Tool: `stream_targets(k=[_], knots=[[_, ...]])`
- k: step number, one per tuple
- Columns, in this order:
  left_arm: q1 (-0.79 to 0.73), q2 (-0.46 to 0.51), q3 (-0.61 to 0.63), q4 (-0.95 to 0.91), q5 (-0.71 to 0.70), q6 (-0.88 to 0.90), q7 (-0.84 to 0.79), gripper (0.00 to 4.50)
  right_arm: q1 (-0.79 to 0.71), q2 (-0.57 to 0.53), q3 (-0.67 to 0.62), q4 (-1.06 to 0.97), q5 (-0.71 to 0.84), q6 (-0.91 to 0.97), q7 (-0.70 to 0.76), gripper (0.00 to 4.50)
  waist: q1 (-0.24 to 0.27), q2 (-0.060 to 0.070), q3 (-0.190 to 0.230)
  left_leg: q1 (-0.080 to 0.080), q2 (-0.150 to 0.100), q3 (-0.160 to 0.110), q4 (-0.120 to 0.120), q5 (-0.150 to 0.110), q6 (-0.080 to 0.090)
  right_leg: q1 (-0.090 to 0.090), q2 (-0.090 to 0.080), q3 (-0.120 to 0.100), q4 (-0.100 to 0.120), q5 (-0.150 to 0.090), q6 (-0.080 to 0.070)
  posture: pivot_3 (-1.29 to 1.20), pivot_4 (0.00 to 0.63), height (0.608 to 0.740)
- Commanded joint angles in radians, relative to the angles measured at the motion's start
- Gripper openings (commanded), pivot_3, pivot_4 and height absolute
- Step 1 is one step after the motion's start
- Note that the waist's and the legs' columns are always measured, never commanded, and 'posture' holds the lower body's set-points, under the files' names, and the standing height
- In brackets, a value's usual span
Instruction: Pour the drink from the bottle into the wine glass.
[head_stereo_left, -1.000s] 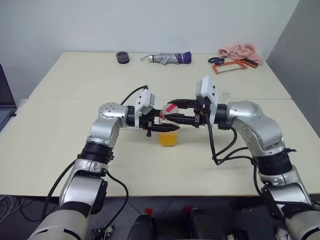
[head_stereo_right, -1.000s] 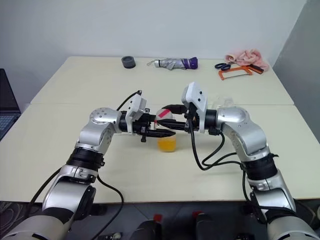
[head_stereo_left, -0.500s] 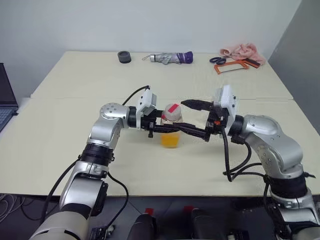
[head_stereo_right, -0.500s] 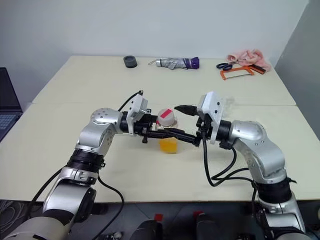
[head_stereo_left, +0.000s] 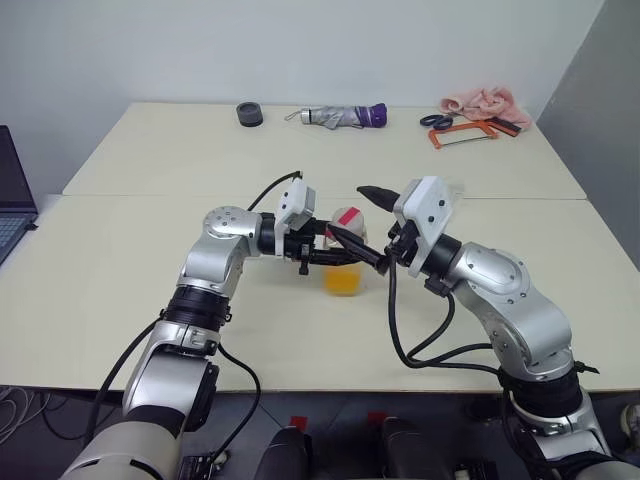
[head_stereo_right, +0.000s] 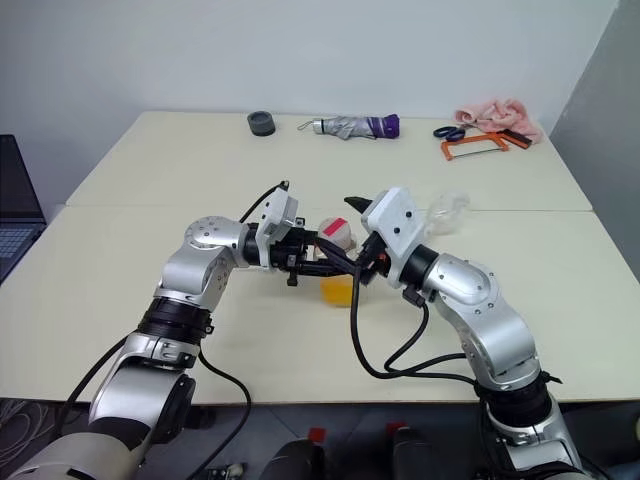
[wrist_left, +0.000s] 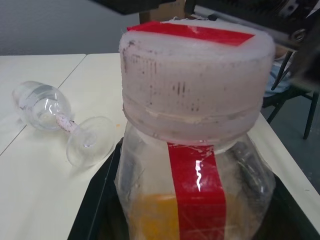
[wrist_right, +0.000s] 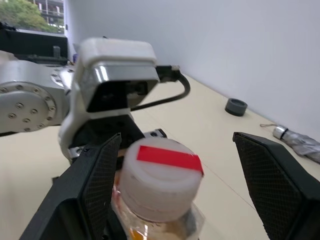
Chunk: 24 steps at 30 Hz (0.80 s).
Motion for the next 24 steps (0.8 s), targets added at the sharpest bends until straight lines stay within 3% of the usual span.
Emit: stream_targets(k=[1,10,24], knots=[[-0.026,0.002,0.009,-0.012,-0.01,-0.018,-0.002,1.8,-0.005,-0.018,-0.038,-0.014,-0.02,-0.026,-0.015,3.82,0.0,0.0,0.0,0.0,0.0,0.0,0.0,0.0,0.0,0.0,0.0,0.0,0.0,0.0,0.0,0.0,0.15,0.74],[-0.02,0.011,0.011,-0.011,-0.009,-0.022,-0.003,1.8,0.03,-0.054,-0.104,-0.05,0.039,0.006,-0.014,3.82,0.0,0.0,0.0,0.0,0.0,0.0,0.0,0.0,0.0,0.0,0.0,0.0,0.0,0.0,0.0,0.0,0.15,0.74],[-0.033,0.016,0.013,0.019,-0.003,-0.039,-0.005,1.8,0.055,-0.116,-0.103,-0.166,0.213,0.107,0.069,3.82,0.001,0.0,0.0,0.0,0.0,0.0,0.0,0.0,0.0,0.0,0.0,0.0,0.0,0.0,0.0,0.0,0.15,0.74]])
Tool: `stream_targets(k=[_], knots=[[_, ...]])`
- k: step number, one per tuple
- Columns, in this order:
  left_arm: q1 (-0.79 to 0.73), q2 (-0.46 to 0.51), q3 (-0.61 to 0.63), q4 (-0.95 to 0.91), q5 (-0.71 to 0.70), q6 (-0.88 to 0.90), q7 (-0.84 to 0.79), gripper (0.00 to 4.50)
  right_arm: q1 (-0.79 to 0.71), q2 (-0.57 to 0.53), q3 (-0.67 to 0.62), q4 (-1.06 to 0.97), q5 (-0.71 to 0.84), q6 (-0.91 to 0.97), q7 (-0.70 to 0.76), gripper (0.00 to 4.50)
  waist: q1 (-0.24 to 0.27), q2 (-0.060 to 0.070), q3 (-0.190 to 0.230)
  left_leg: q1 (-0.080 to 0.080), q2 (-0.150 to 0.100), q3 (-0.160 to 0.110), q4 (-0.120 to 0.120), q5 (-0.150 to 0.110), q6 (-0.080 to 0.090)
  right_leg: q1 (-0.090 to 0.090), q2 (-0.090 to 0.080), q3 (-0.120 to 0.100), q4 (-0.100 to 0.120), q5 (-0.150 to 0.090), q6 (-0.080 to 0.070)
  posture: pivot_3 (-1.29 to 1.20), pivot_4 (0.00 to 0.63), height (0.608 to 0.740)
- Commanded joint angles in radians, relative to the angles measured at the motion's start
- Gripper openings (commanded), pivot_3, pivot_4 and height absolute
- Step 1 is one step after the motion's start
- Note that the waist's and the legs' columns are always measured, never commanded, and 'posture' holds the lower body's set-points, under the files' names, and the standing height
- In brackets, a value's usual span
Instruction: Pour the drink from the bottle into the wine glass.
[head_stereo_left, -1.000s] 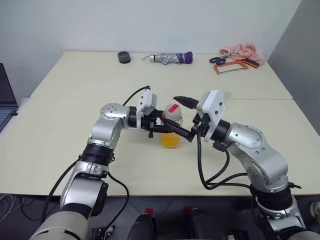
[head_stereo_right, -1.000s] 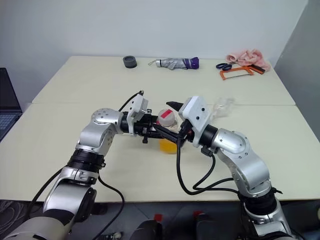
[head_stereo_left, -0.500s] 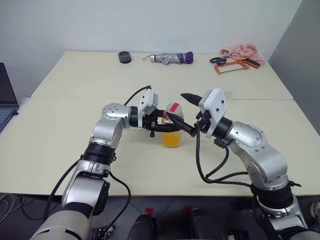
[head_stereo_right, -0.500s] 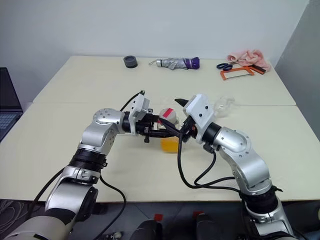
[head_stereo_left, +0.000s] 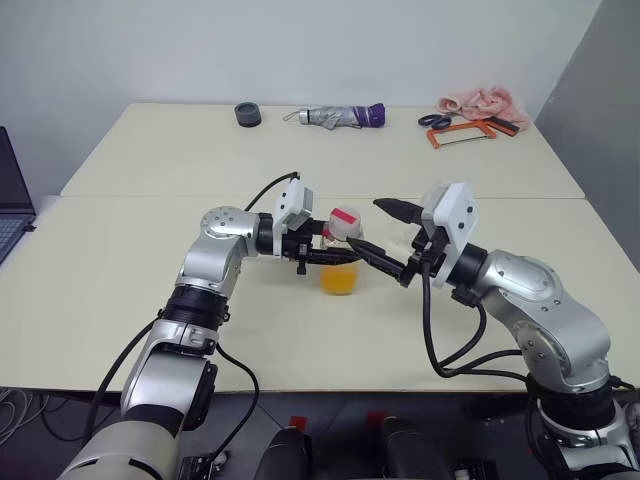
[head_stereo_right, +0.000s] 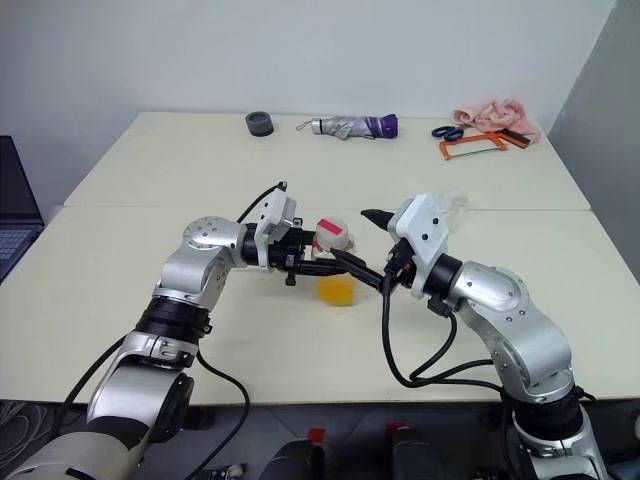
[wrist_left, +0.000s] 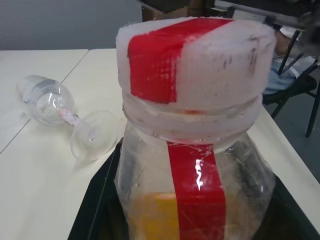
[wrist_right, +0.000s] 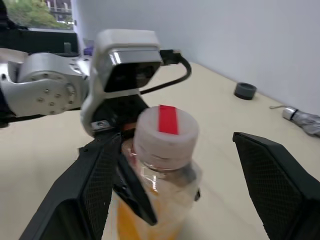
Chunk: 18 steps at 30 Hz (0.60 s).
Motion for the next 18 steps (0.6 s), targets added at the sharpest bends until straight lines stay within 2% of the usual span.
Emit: stream_targets(k=[1,9,18], knots=[[-0.032,0.007,0.014,-0.01,-0.009,-0.018,-0.003,1.8,-0.011,-0.005,-0.01,-0.056,0.031,0.008,0.002,3.82,0.0,0.0,0.0,0.0,0.0,0.0,0.0,0.0,0.0,0.0,0.0,0.0,0.0,0.0,0.0,0.0,0.15,0.74],[-0.036,0.006,0.01,-0.003,-0.01,-0.021,-0.013,1.8,-0.094,0.061,0.08,0.052,-0.113,-0.054,-0.093,3.82,-0.002,0.0,0.0,0.0,0.0,0.0,0.0,0.0,0.0,0.0,0.001,0.0,0.0,0.0,0.0,0.0,0.15,0.74],[-0.045,0.009,0.012,0.011,-0.006,-0.028,-0.024,1.8,-0.113,0.07,0.115,0.106,-0.188,-0.096,-0.086,3.82,-0.002,0.0,0.0,0.0,0.0,0.0,0.0,0.0,0.0,0.0,0.0,0.0,0.0,0.0,0.0,0.0,0.15,0.74]])
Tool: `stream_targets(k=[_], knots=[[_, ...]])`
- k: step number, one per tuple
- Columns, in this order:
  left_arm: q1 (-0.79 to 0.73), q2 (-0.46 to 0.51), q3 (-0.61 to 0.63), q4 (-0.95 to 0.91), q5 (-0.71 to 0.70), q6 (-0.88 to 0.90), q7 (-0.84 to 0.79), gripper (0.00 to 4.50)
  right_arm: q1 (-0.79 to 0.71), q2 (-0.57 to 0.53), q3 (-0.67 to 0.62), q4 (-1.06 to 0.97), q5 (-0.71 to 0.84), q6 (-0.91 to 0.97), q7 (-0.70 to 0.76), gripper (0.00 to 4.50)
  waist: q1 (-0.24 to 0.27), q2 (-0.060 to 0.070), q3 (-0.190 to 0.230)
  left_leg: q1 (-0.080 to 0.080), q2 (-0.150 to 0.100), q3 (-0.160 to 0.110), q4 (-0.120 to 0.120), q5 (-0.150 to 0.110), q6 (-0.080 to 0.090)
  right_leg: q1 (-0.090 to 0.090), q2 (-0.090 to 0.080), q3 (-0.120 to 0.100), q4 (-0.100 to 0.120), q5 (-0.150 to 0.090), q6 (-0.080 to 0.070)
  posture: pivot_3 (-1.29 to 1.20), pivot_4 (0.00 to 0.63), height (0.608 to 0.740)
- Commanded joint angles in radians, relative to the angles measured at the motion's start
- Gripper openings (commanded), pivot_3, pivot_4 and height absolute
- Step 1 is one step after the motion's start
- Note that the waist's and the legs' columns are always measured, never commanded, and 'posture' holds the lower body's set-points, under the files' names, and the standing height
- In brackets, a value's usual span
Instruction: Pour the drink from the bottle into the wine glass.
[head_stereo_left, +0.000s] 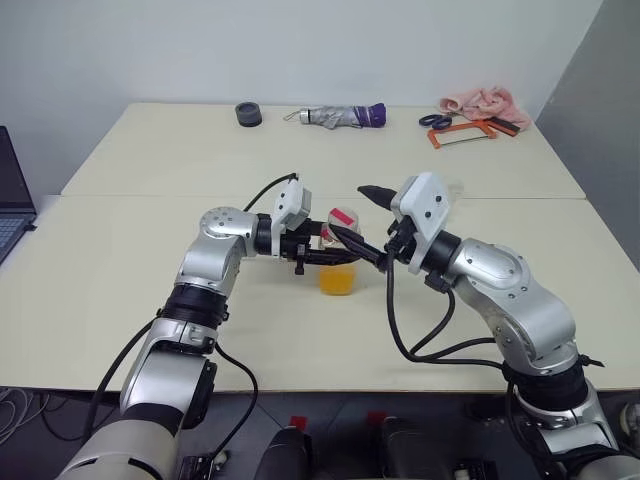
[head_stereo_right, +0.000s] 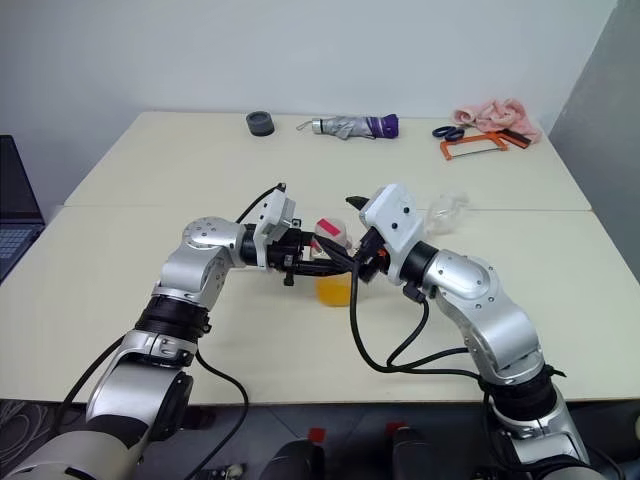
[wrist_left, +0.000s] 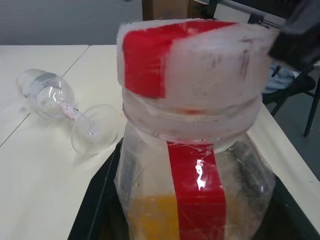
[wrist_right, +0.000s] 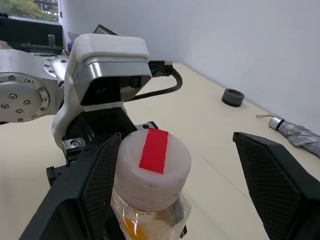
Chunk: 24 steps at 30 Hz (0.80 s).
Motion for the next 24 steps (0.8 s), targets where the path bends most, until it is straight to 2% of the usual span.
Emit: stream_targets(k=[1,24], knots=[[-0.035,0.006,0.012,-0.017,-0.009,-0.024,-0.007,1.8,-0.014,0.0,-0.009,-0.011,-0.02,-0.028,0.0,3.82,0.0,0.0,0.0,0.0,0.0,0.0,0.0,0.0,0.0,0.0,0.0,0.0,0.0,0.0,0.0,0.0,0.15,0.74],[-0.038,0.009,0.013,-0.001,-0.005,-0.036,-0.011,1.8,0.016,-0.029,-0.059,-0.028,0.011,-0.003,0.008,3.82,0.0,0.0,0.0,0.0,0.0,0.0,0.0,0.0,0.0,0.0,0.0,0.0,0.0,0.0,0.0,0.0,0.15,0.74]])
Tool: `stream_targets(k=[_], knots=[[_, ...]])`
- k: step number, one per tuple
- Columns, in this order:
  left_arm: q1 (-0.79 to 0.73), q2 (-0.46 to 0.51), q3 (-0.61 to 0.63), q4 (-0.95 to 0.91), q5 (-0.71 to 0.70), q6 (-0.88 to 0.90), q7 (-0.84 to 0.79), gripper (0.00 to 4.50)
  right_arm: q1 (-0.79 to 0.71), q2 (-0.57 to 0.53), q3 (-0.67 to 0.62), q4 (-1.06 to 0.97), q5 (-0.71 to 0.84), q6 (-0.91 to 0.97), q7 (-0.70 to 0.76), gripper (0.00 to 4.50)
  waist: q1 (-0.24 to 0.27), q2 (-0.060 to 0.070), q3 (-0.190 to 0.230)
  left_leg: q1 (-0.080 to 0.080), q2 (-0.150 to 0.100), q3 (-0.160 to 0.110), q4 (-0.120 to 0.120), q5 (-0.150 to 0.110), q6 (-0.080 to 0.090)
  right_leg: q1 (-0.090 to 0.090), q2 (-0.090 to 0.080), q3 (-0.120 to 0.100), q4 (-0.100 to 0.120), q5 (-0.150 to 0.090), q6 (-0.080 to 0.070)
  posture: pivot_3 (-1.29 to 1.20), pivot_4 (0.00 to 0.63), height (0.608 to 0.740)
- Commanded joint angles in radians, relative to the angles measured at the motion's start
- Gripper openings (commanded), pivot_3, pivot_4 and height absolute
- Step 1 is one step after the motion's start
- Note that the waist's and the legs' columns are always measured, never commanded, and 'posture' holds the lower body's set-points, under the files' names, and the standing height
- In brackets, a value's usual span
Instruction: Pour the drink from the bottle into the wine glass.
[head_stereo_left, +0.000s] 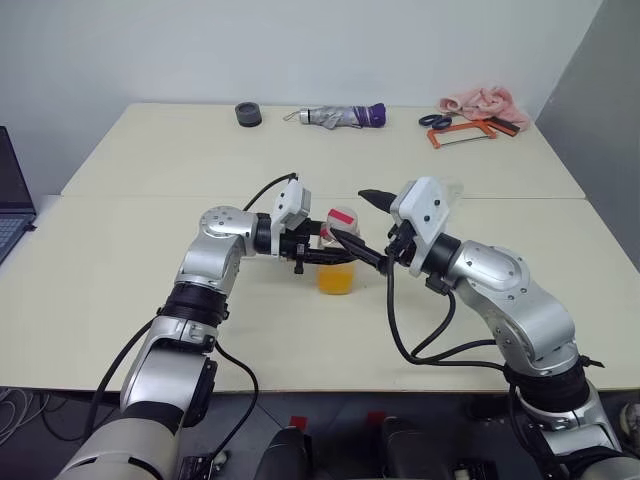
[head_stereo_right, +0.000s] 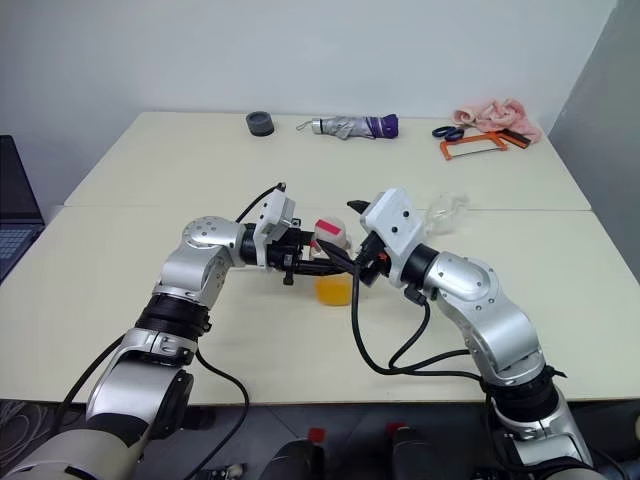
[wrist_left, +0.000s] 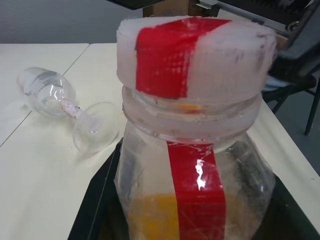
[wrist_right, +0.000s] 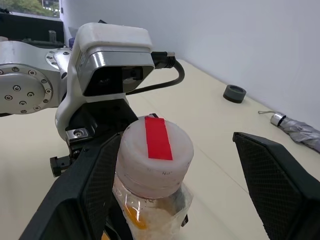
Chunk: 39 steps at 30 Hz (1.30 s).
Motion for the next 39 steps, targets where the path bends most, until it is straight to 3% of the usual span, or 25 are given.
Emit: stream_targets(k=[1,32,39], knots=[[-0.029,0.009,0.014,-0.026,-0.011,-0.019,-0.009,1.8,0.003,-0.015,-0.05,-0.027,0.001,0.0,-0.003,3.82,0.0,0.0,0.0,0.0,0.0,0.0,0.0,0.0,0.0,0.0,0.0,0.0,0.0,0.0,0.0,0.0,0.15,0.74],[-0.029,0.011,0.013,-0.032,-0.008,-0.02,-0.003,1.8,0.016,-0.031,-0.079,-0.072,0.083,0.035,0.043,3.82,0.0,0.0,0.0,0.0,0.0,0.0,0.0,0.0,0.0,0.0,0.0,0.0,0.0,0.0,0.0,0.0,0.15,0.74],[-0.032,0.009,0.014,-0.026,-0.007,-0.024,0.001,1.8,0.022,-0.033,-0.11,-0.099,0.166,0.076,0.067,3.82,0.0,0.0,0.0,0.0,0.0,0.0,0.0,0.0,0.0,0.0,0.0,0.0,0.0,0.0,0.0,0.0,0.15,0.74]])
